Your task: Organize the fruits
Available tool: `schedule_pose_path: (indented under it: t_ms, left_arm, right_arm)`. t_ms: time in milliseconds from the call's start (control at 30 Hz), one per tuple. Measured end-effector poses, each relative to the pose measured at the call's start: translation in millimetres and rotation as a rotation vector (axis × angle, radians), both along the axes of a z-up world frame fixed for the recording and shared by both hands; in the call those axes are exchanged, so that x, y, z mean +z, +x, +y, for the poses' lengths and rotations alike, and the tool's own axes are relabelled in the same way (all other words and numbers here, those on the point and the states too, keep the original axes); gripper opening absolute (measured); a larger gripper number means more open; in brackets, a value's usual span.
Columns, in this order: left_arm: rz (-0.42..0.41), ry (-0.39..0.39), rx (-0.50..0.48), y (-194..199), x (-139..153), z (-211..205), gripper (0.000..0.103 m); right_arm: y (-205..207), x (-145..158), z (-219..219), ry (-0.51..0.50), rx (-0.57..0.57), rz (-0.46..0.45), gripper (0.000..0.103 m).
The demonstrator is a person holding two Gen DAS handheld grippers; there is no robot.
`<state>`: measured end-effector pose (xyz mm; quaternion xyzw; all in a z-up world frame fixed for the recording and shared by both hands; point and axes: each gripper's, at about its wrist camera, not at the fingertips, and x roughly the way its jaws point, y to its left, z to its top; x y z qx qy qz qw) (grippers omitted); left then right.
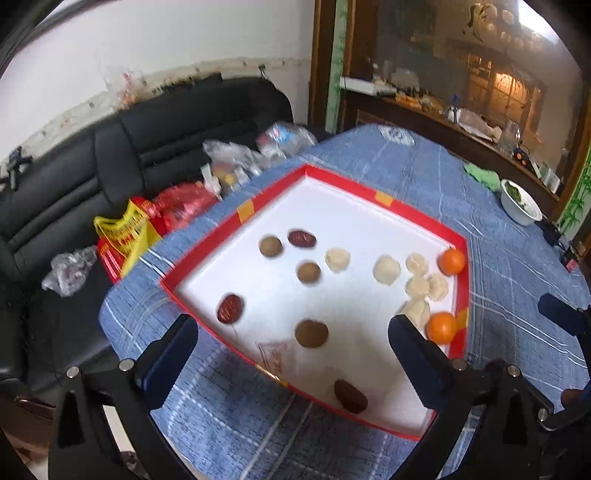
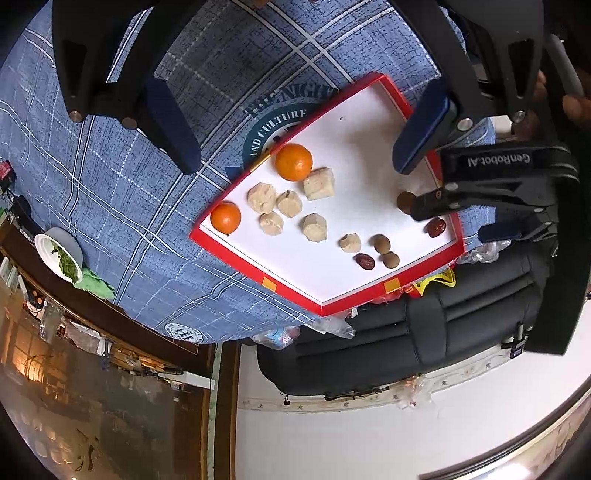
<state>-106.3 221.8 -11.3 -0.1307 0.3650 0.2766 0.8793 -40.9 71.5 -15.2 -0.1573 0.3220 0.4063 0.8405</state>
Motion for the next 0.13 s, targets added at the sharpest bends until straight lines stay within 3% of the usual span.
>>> schedule_pose_path:
  t_ms: [133]
  left_arm:
    - [0.009, 0.018, -0.004, 2.0, 0.2, -0.8, 0.103]
  right_arm:
    - [0.8, -0.2, 1.4, -0.003, -0.003, -0.001, 0.103]
